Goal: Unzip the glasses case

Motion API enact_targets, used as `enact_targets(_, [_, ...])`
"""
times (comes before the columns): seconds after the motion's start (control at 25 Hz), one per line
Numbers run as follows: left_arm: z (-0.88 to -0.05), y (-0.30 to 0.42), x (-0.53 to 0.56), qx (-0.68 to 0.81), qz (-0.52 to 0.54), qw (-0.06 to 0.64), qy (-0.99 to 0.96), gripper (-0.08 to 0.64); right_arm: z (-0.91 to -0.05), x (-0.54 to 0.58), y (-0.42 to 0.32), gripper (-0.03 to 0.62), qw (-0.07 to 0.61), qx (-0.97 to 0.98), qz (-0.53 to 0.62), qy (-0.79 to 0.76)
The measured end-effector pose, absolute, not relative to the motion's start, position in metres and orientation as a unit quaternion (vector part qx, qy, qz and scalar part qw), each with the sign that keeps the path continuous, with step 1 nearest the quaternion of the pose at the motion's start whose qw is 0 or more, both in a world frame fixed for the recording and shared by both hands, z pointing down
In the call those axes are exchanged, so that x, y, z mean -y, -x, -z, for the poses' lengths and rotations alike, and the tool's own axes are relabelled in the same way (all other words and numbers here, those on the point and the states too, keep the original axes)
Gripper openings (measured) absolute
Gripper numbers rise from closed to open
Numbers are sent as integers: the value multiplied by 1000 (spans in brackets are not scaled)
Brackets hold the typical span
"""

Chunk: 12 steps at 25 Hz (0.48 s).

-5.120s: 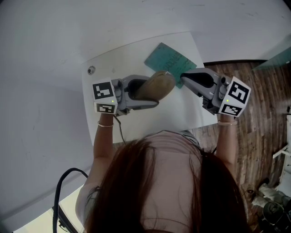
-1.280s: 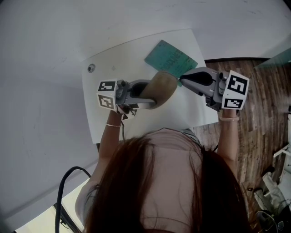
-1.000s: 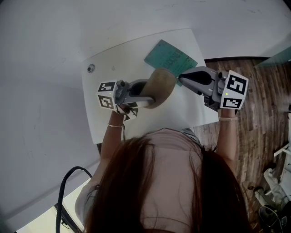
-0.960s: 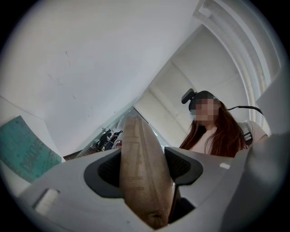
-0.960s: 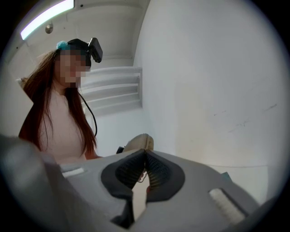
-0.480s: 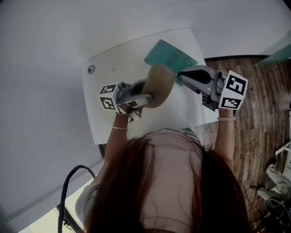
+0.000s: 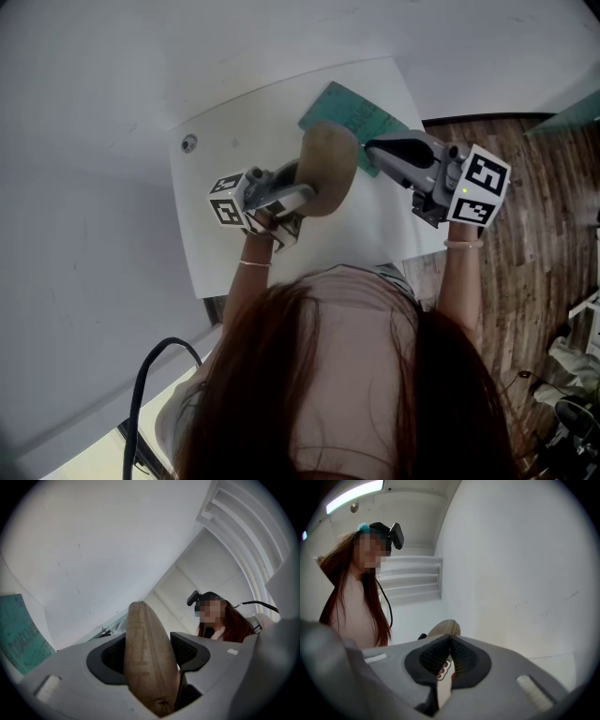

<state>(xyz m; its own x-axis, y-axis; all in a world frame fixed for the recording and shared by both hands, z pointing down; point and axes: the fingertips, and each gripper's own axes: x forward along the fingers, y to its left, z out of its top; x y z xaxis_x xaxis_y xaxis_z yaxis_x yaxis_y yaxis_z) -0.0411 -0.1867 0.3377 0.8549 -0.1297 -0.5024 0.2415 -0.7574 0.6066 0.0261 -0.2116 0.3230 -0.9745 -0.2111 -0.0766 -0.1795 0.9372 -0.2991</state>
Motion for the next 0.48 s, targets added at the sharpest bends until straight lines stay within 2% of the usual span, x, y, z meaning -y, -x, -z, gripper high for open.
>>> enact_targets(0.48, [-329,44,194,-23,298,346,-889,290,-315,215,-25,5,67,-981,139,119])
